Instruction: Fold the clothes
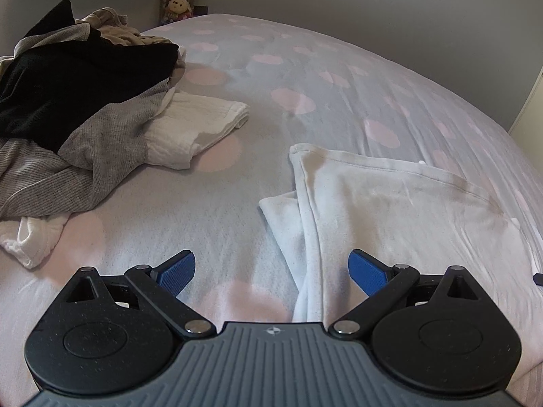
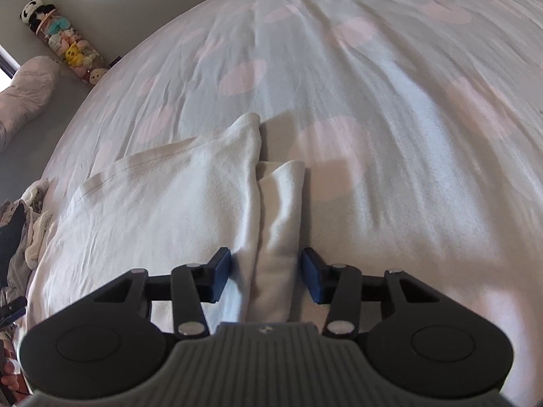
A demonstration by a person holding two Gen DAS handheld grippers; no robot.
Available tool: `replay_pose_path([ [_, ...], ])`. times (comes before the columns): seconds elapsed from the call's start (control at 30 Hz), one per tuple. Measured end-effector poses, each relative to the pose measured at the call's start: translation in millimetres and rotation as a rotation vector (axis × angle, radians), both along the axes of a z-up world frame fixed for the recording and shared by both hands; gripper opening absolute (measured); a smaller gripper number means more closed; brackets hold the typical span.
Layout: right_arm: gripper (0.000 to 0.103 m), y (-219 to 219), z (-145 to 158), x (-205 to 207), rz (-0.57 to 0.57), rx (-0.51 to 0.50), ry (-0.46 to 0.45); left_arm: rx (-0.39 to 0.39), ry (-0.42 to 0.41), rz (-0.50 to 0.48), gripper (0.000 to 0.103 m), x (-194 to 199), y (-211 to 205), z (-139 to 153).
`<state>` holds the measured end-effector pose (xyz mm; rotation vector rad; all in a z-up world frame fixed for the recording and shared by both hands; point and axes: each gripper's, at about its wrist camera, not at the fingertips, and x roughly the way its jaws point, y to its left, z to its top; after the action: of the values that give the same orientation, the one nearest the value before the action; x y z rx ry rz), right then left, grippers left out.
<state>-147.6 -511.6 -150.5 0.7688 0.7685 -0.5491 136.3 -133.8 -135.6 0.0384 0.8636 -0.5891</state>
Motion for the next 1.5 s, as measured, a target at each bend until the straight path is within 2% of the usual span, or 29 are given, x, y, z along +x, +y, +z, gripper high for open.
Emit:
replay_pose_path([
  [0.03, 0.039, 1, 0, 3, 0.008, -0.003, 0.006, -0.007, -0.002, 0.000, 0.099, 2, 1, -2],
  [0.1, 0.020, 3, 0, 6, 0.008, 0.011, 0.004, -0.011, -0.011, -0.005, 0.099, 4, 2, -5],
  [0.2, 0.017, 7, 6, 10, -0.016, 0.002, 0.023, -0.008, -0.021, -0.023, 0.099, 3, 4, -7],
  [0.33, 0.016, 16, 27, 14, -0.012, -0.025, 0.026, -0.020, -0.027, -0.041, 0.099, 3, 8, -5],
  [0.57, 0.016, 46, 86, 37, 0.026, -0.059, -0.022, -0.061, -0.023, -0.051, 0.099, 0, 17, -1],
  [0.73, 0.016, 75, 120, 67, 0.078, -0.074, -0.065, -0.099, -0.030, -0.065, 0.099, -4, 23, 8],
  [0.9, 0.016, 108, 141, 108, 0.137, -0.105, -0.074, -0.126, -0.013, -0.070, 0.097, -6, 32, 10],
  [0.97, 0.016, 122, 145, 124, 0.159, -0.105, -0.079, -0.130, 0.001, -0.073, 0.093, -7, 35, 10],
  [1.17, 0.016, 165, 147, 181, 0.246, -0.101, -0.097, -0.130, 0.014, -0.081, 0.091, -10, 36, 10],
  [1.5, 0.016, 224, 111, 264, 0.335, -0.041, -0.085, -0.143, 0.025, -0.058, 0.091, -7, 44, 11],
])
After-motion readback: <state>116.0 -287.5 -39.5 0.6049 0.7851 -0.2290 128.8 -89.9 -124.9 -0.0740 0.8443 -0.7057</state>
